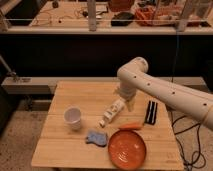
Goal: Place the bottle in the ceramic bowl
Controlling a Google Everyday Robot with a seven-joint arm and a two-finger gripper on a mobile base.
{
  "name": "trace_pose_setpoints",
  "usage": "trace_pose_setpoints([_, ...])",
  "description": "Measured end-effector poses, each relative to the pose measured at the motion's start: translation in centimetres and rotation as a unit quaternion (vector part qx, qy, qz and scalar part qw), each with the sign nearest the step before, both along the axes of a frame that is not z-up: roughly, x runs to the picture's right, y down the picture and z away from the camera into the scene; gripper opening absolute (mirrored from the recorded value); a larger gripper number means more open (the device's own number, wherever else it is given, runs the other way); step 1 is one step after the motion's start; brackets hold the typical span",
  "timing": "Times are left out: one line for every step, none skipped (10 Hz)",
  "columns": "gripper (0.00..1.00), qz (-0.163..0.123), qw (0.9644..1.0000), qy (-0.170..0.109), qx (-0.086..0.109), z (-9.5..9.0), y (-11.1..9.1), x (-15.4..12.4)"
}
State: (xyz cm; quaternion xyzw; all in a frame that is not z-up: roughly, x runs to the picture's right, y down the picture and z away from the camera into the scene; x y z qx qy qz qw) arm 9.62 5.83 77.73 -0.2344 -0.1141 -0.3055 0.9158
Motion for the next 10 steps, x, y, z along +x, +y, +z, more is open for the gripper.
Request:
trace_pose_setpoints([0.8,-0.004,1.0,-0.003,-0.001,0.3,0.0,-0.2])
trace_pose_setpoints([0.8,-0.007,0.9999,-0.007,-0.002,0.6,0.1,-0.4])
trace_pose_setpoints([0.8,-0.011,0.9999,-0.01,-0.003,0.9,0.2,-0.6])
trace_pose_setpoints([0.8,-0.014,0.9998,-0.012,-0.003,1.0,0.2,-0.7])
trace_pose_setpoints([0.8,-0.02,0.9997,-0.015,-0.006,1.5,0.4,-0.8])
trace_pose_setpoints([0.8,-0.026,0.9995,-0.018,-0.007,1.8,0.5,-1.1])
trace_pose_setpoints([0.8,-0.031,0.9993,-0.021,-0.009,2.2,0.7,-1.5])
trace_pose_setpoints([0.8,-0.034,0.9991,-0.022,-0.01,2.4,0.8,-1.6])
trace_pose_setpoints([0.8,-0.04,0.9988,-0.025,-0.012,2.8,1.0,-1.8])
trace_pose_setpoints([0.8,-0.044,0.9986,-0.028,-0.013,3.0,1.0,-1.9])
